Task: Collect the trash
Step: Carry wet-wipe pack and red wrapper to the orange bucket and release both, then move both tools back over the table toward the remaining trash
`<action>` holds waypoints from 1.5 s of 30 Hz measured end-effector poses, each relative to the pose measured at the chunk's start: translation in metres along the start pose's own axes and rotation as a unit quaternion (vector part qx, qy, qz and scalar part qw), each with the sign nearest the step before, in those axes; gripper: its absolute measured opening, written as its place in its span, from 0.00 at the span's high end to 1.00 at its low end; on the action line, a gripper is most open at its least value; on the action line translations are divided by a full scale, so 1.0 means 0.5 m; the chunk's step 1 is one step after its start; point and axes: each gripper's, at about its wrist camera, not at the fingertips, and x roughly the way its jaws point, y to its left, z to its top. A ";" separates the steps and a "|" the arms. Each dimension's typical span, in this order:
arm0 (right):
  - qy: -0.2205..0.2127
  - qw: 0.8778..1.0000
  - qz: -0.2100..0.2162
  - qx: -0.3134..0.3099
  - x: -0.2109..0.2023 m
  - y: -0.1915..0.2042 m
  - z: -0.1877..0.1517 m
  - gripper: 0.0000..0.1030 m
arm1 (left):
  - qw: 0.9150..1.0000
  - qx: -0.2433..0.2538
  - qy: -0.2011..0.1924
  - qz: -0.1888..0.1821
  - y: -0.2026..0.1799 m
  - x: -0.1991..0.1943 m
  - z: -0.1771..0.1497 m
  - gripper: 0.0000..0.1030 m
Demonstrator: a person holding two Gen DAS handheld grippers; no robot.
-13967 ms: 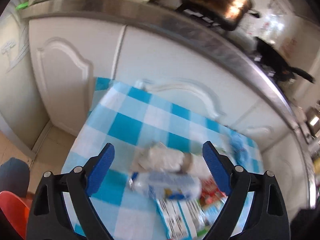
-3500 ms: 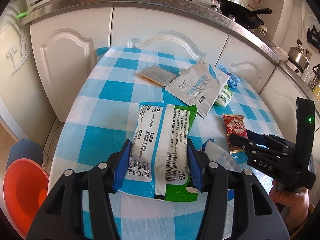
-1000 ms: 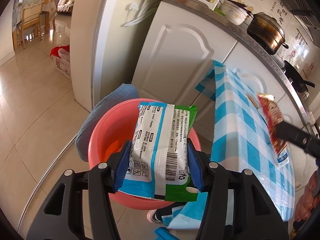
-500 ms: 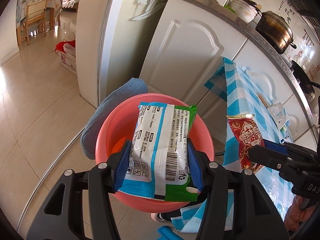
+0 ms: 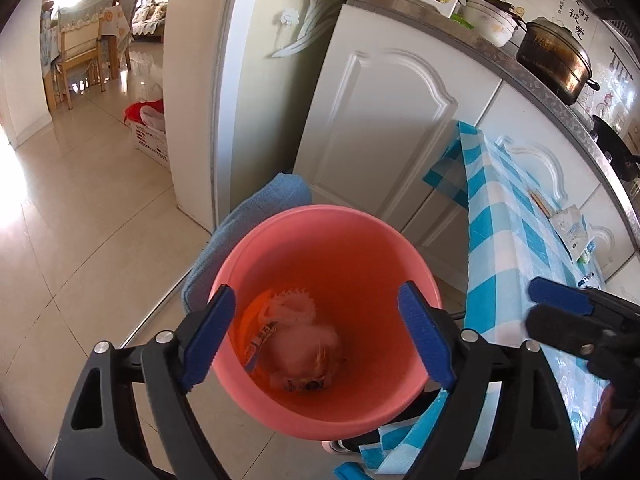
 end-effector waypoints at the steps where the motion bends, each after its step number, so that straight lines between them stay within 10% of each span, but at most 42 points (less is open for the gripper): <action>1: -0.009 1.000 -0.001 0.004 -0.011 -0.006 -0.002 0.27 | 1.000 -0.004 -0.001 -0.001 0.002 -0.002 0.002 0.17; 45: -0.212 0.950 -0.109 0.201 -0.395 -0.333 -0.170 0.11 | 0.987 0.136 0.015 -0.079 -0.318 -0.052 0.004 0.13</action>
